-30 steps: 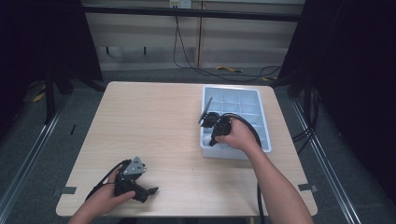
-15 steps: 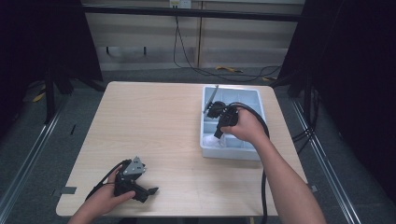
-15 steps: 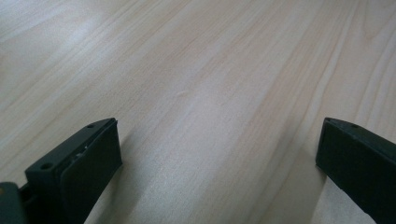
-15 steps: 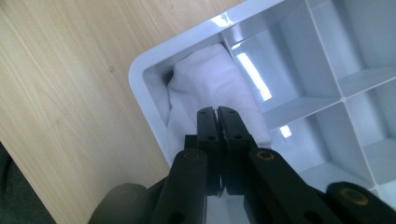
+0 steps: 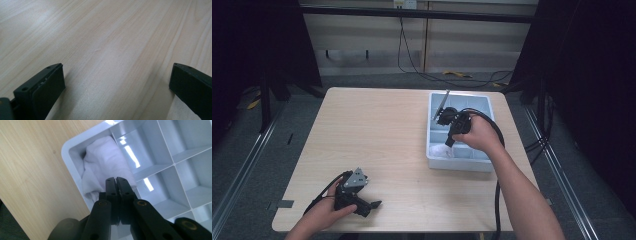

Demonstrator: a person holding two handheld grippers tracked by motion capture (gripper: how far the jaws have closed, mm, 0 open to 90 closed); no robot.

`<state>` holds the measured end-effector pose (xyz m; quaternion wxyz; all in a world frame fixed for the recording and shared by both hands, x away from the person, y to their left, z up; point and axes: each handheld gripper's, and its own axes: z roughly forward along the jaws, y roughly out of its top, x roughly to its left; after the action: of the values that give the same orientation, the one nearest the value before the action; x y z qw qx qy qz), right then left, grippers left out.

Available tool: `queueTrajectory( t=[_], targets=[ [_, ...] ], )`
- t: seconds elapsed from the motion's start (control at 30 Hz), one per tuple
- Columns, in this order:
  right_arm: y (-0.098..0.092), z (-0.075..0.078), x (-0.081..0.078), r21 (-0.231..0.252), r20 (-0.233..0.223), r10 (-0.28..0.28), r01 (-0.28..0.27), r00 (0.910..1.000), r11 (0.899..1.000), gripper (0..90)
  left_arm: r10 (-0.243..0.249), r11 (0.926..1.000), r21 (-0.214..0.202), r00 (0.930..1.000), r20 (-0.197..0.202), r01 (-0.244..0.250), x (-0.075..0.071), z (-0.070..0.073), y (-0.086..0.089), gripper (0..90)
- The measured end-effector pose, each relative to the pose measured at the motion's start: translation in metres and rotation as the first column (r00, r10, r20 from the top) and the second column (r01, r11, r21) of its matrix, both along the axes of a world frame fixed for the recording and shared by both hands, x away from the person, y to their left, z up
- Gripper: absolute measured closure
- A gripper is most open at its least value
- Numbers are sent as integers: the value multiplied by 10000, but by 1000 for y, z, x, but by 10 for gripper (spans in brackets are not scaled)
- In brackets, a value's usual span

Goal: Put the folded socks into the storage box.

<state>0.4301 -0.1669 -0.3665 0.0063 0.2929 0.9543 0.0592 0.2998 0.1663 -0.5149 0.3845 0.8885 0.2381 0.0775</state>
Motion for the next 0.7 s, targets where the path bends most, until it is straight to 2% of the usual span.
queueTrajectory(
  t=[0.07, 0.23, 0.3, 0.57, 0.7],
  targets=[
    [-1, -4, 0, -186, -40, -14, 14, 10000, 9998, 883, -4, 10000, -12, 10000, -1, 4, 0, 0, 0, 0],
    [-3, -12, 1, -264, -162, -28, 24, 9999, 9996, 881, 47, 10000, -33, 10000, 55, -47, 0, 0, 0, 0],
    [-3, -19, 1, -131, -283, -43, 39, 9996, 9999, 882, 48, 10000, -28, 10000, 51, -48, 0, 0, 0, 0],
    [3, -34, 1, -142, -525, 62, -69, 9986, 9999, 900, 50, 10000, -43, 10000, 58, -50, 0, -1, 0, 0],
    [0, -44, 0, 29, -643, -63, 65, 9979, 10000, 900, 38, 10000, -11, 10000, 51, -38, 0, 0, 0, 0]
  ],
)
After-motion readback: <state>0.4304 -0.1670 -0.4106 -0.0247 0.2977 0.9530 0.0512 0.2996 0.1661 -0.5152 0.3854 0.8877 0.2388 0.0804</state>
